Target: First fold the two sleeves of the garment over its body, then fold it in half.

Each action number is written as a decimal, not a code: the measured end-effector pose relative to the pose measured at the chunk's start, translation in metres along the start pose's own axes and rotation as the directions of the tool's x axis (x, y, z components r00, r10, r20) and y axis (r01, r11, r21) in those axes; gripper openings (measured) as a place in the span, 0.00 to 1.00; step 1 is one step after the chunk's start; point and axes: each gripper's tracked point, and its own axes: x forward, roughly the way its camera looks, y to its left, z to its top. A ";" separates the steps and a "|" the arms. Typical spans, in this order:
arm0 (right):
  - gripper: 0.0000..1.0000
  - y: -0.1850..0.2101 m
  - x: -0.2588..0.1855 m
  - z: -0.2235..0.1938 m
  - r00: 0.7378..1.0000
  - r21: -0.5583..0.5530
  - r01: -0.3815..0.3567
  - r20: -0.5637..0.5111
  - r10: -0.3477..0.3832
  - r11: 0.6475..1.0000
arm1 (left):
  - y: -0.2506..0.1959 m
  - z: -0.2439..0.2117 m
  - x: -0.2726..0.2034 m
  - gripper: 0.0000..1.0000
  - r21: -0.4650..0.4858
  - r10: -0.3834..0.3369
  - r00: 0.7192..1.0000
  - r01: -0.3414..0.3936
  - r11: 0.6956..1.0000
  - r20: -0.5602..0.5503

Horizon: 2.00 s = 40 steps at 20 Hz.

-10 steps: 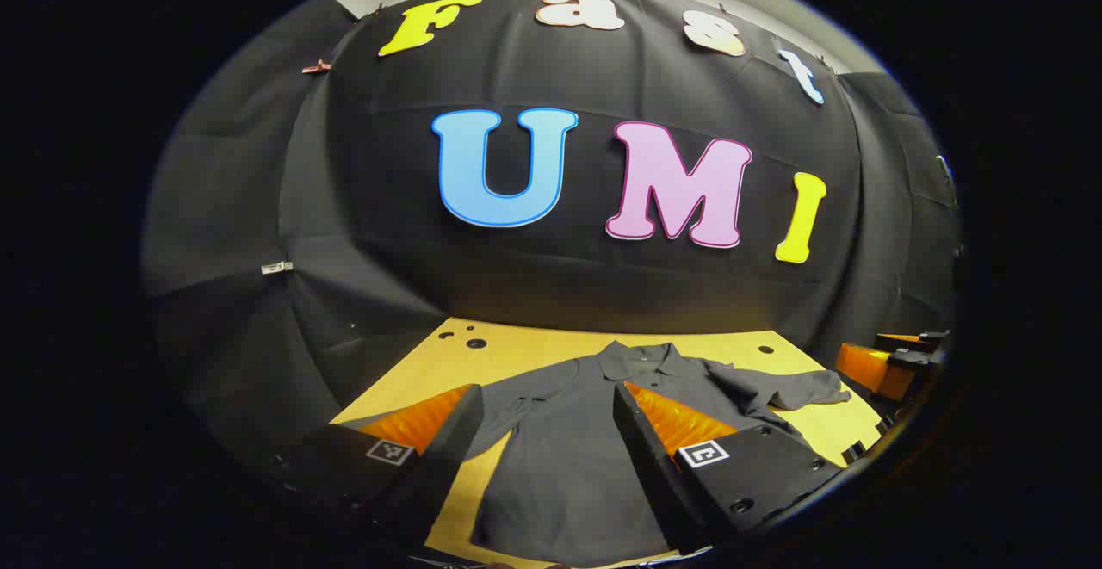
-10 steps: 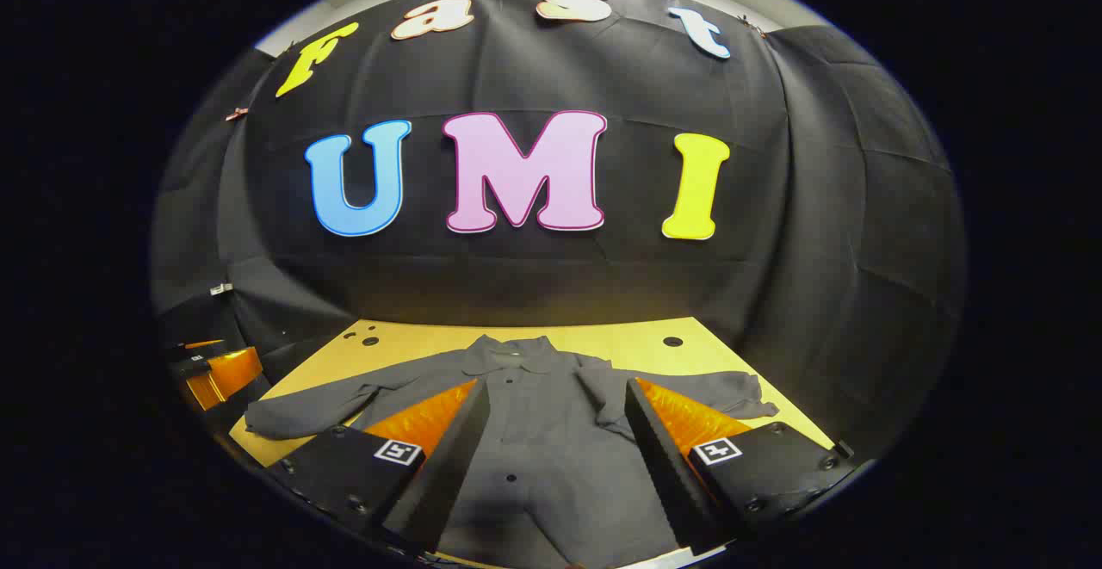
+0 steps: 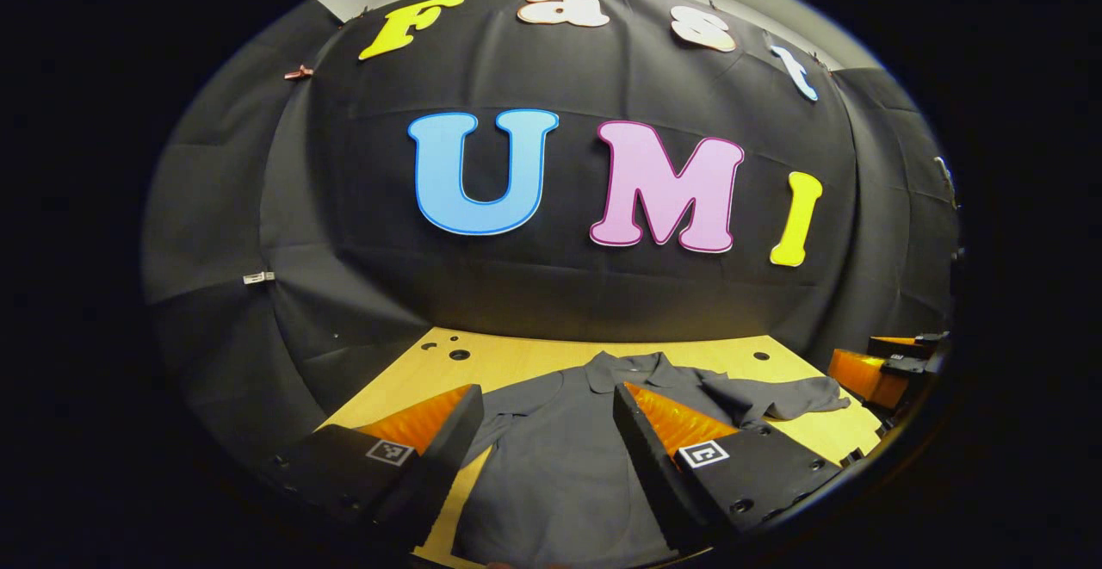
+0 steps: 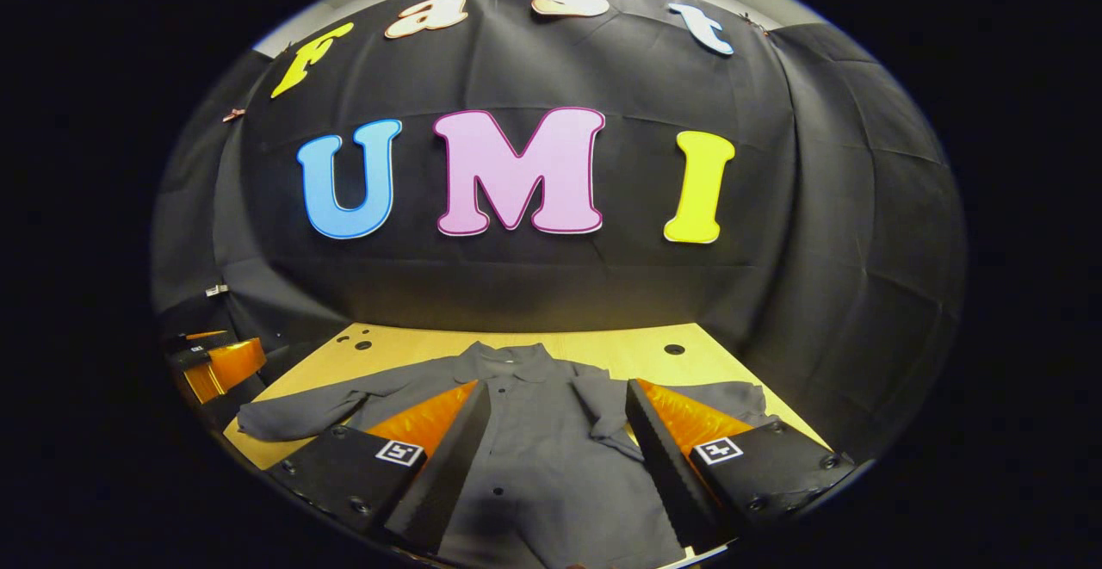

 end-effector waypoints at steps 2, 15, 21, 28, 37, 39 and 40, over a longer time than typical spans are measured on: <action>0.98 0.001 0.004 0.001 1.000 -0.006 -0.009 -0.005 0.009 1.000 | -0.002 -0.002 0.004 0.96 -0.004 0.001 1.000 -0.001 1.000 -0.005; 0.98 -0.016 0.024 -0.002 1.000 -0.037 -0.014 -0.007 0.014 0.999 | 0.009 0.001 0.021 0.92 -0.008 0.069 0.998 -0.069 0.998 0.001; 0.98 -0.035 0.038 -0.005 1.000 -0.015 0.003 -0.017 -0.003 1.000 | 0.011 -0.001 0.024 0.92 -0.022 0.094 0.996 -0.094 0.995 -0.005; 0.98 -0.083 0.065 -0.008 0.996 0.013 0.079 -0.038 -0.079 0.997 | 0.008 -0.007 0.029 0.96 -0.016 0.121 0.992 -0.122 0.992 -0.030; 0.98 -0.154 0.105 -0.039 0.981 0.029 0.159 -0.122 -0.154 0.987 | -0.016 -0.014 0.039 0.96 0.003 0.156 0.986 -0.156 0.988 -0.056; 0.98 -0.176 0.114 -0.051 0.971 0.041 0.189 -0.157 -0.181 0.981 | -0.022 -0.018 0.042 0.96 0.004 0.166 0.984 -0.166 0.986 -0.068; 0.98 -0.189 0.118 -0.056 0.965 0.055 0.210 -0.170 -0.198 0.976 | -0.027 -0.022 0.043 0.96 0.001 0.162 0.984 -0.162 0.987 -0.079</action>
